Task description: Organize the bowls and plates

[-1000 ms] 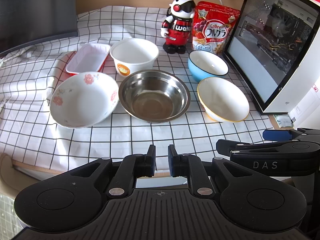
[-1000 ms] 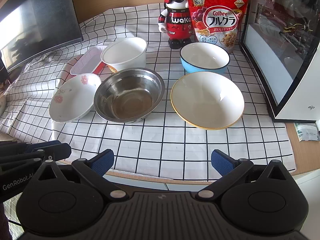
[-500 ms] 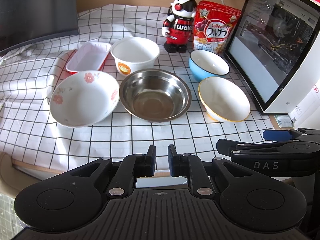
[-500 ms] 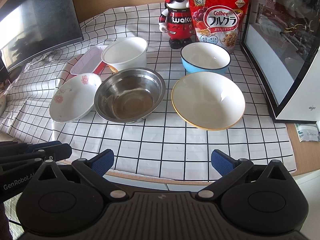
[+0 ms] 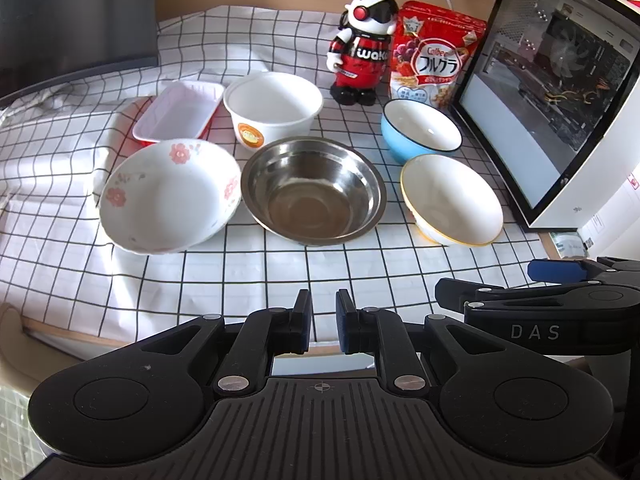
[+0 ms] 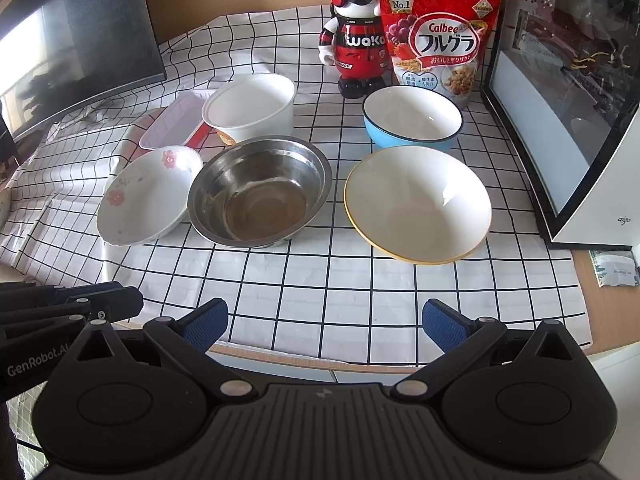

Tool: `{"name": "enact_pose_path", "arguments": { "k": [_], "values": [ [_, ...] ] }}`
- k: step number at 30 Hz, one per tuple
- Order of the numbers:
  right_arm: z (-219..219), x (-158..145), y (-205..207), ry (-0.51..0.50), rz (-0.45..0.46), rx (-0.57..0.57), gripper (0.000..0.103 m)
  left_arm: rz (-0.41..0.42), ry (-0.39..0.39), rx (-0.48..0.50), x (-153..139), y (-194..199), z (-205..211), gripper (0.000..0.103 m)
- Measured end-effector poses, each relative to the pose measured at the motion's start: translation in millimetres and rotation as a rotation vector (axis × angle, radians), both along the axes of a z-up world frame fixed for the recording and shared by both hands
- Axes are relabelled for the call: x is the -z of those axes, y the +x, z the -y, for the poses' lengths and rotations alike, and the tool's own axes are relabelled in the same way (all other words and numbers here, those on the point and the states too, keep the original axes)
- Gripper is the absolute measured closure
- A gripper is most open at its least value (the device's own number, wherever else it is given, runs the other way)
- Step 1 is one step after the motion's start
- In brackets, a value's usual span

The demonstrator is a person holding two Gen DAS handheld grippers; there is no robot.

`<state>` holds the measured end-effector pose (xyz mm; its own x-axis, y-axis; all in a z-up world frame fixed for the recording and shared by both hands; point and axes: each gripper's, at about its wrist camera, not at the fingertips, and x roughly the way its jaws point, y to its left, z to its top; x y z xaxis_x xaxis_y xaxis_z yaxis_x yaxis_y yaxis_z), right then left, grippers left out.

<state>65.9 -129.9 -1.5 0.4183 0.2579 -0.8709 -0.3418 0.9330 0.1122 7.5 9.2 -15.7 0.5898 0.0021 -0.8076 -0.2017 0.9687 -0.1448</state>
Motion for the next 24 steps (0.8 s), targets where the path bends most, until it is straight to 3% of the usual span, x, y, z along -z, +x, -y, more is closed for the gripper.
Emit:
{"name": "enact_pose_path", "arguments": {
  "k": [12,18,22,24],
  "values": [
    [-13,0,7,0.000,0.022,0.013,0.000,-0.008,-0.035,0.013,3,11,-20,0.087],
    [-29,-8,14,0.065,0.202,0.012,0.000,0.079,-0.081,-0.004,12,21,-55,0.087],
    [-47,-7,19,0.039,0.389,0.054,0.000,0.116,-0.127,-0.020,22,29,-85,0.087],
    [-56,-4,27,0.028,0.414,0.066,0.000,0.119,-0.144,-0.027,29,33,-101,0.087]
  ]
}}
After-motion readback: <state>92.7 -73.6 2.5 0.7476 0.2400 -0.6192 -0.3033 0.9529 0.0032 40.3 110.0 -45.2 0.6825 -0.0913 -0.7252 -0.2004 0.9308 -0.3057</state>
